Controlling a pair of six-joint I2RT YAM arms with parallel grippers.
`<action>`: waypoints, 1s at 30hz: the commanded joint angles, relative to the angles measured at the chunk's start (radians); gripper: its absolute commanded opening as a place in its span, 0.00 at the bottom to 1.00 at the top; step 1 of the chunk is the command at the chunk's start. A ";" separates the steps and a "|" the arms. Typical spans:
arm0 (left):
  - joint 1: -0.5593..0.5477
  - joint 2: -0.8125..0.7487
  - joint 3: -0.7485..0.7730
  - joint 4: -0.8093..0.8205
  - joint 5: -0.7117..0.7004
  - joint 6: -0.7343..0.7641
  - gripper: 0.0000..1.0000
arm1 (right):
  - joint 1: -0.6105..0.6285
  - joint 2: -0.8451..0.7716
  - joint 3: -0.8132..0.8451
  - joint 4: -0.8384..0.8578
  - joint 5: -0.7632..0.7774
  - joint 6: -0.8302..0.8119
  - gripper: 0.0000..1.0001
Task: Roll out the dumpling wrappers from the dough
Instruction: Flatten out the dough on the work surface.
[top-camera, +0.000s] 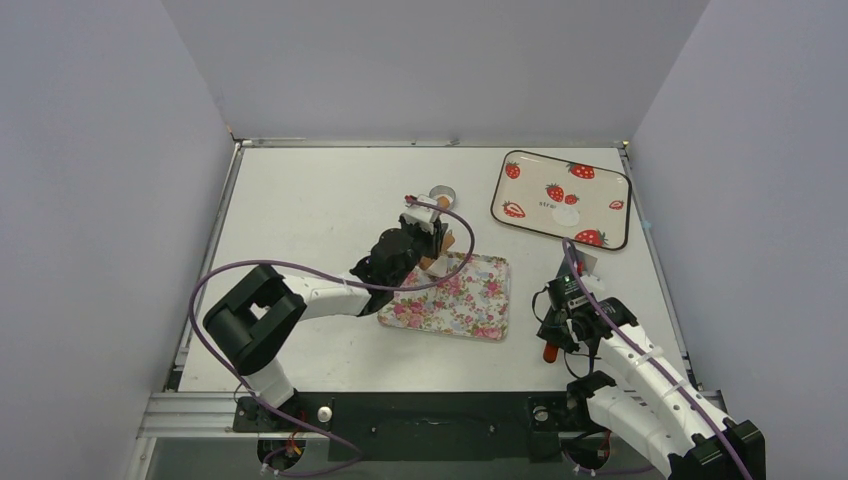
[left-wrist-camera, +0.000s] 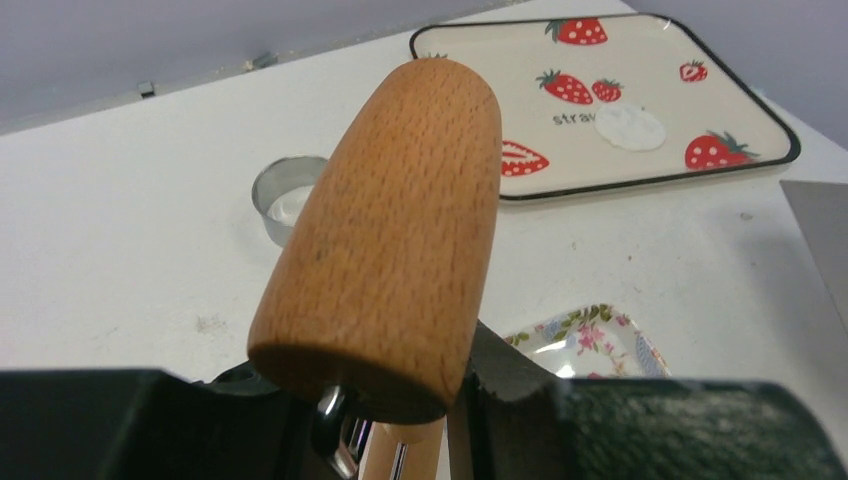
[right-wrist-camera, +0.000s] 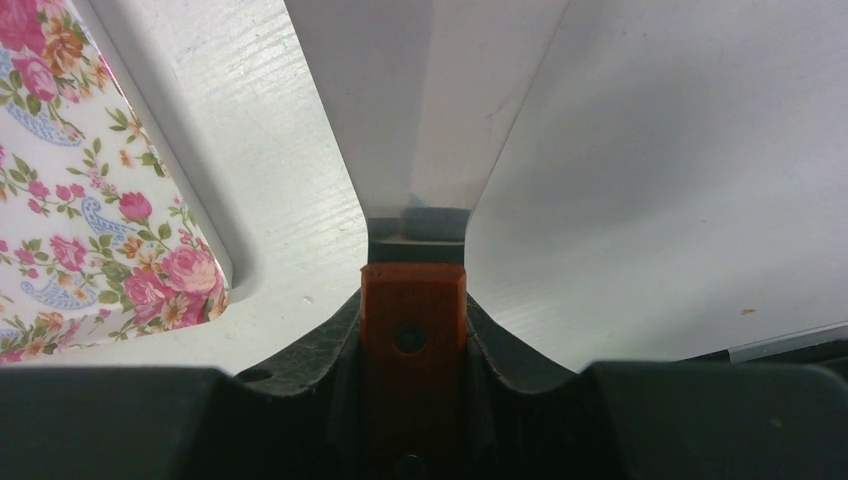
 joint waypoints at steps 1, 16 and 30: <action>-0.004 0.004 -0.050 0.061 -0.009 -0.013 0.00 | -0.008 -0.004 0.038 0.020 0.039 -0.010 0.00; -0.027 0.011 -0.094 0.041 -0.015 -0.057 0.00 | -0.008 -0.023 0.024 0.019 0.033 -0.011 0.00; -0.081 -0.046 -0.136 0.157 0.083 0.118 0.00 | -0.008 -0.010 0.043 0.020 0.023 -0.021 0.00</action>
